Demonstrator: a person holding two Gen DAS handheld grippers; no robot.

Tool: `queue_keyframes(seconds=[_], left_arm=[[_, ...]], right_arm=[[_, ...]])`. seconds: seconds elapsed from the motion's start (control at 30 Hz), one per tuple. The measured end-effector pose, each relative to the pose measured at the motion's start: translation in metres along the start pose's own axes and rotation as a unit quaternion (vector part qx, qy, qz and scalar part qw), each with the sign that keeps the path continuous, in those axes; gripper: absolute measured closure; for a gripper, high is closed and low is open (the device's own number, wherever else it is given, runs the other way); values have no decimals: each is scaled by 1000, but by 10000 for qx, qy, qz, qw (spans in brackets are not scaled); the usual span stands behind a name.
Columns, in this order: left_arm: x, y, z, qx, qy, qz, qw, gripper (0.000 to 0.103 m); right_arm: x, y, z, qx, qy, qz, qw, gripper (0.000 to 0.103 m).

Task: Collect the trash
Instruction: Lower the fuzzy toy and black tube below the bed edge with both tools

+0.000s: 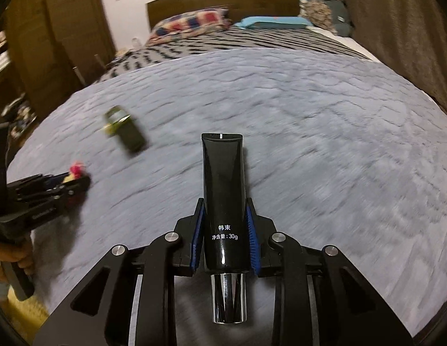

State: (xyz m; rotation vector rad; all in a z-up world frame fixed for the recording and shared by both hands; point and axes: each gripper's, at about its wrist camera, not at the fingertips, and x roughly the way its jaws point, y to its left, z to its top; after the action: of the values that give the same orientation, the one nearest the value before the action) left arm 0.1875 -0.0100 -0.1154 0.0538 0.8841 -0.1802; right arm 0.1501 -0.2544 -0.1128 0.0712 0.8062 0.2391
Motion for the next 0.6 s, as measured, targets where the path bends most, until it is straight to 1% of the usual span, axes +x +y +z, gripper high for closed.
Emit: queue_keyframes(seconds=[0.13, 0.23, 0.33, 0.43, 0.6], left_arm=[[-31, -2, -24, -37, -193, -18, 9998, 70], [-51, -4, -40, -44, -316, -78, 9995, 70], [-72, -8, -60, -50, -454, -145, 9989, 70], [-91, -13, -81, -77, -533, -256, 9982, 70], [-118, -19, -111, -27, -661, -310, 9973, 70]], right_arm=[[-21, 24, -17, -149, -193, 120, 9996, 76], [-37, 43, -41, -273, -303, 205, 9990, 76], [-49, 54, -67, -174, -316, 384, 9986, 76], [-63, 66, -91, -180, -379, 443, 9981, 76], [-82, 70, -118, -29, -330, 540, 9980, 76]])
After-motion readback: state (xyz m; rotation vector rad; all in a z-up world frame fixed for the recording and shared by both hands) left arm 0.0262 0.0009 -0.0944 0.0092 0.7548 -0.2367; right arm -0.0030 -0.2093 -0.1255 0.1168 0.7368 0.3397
